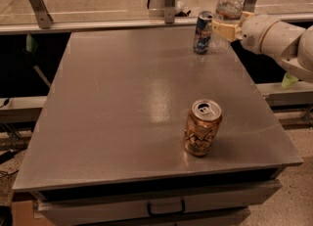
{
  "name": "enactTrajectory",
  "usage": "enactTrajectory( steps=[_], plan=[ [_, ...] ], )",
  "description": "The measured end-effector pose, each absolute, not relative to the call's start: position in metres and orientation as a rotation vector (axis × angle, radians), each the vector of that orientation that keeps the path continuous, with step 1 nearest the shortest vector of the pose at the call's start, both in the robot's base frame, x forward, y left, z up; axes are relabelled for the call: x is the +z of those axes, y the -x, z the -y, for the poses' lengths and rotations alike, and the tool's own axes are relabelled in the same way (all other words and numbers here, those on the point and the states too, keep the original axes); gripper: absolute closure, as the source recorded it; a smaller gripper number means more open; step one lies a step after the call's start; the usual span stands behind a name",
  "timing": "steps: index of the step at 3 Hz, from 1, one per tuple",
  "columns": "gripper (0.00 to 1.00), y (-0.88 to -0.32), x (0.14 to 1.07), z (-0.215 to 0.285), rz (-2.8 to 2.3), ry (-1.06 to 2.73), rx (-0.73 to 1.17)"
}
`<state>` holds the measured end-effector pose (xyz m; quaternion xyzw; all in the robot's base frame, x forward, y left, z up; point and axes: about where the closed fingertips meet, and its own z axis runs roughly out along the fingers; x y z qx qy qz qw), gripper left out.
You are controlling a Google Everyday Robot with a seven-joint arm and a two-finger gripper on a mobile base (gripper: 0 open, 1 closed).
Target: Move water bottle near redbull can
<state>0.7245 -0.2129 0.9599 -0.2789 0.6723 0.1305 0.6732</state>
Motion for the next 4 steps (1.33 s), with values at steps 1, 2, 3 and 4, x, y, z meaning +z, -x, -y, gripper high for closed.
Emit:
enactTrajectory(
  steps=[1,2,3,4],
  plan=[
    [0.82,-0.74,0.949,0.218,-1.552,0.633,0.311],
    [0.59,-0.749,0.94,0.224,-1.583,0.63,0.316],
    [0.36,-0.751,0.931,0.23,-1.603,0.624,0.317],
    [0.12,-0.752,0.922,0.235,-1.617,0.615,0.322]
  ],
)
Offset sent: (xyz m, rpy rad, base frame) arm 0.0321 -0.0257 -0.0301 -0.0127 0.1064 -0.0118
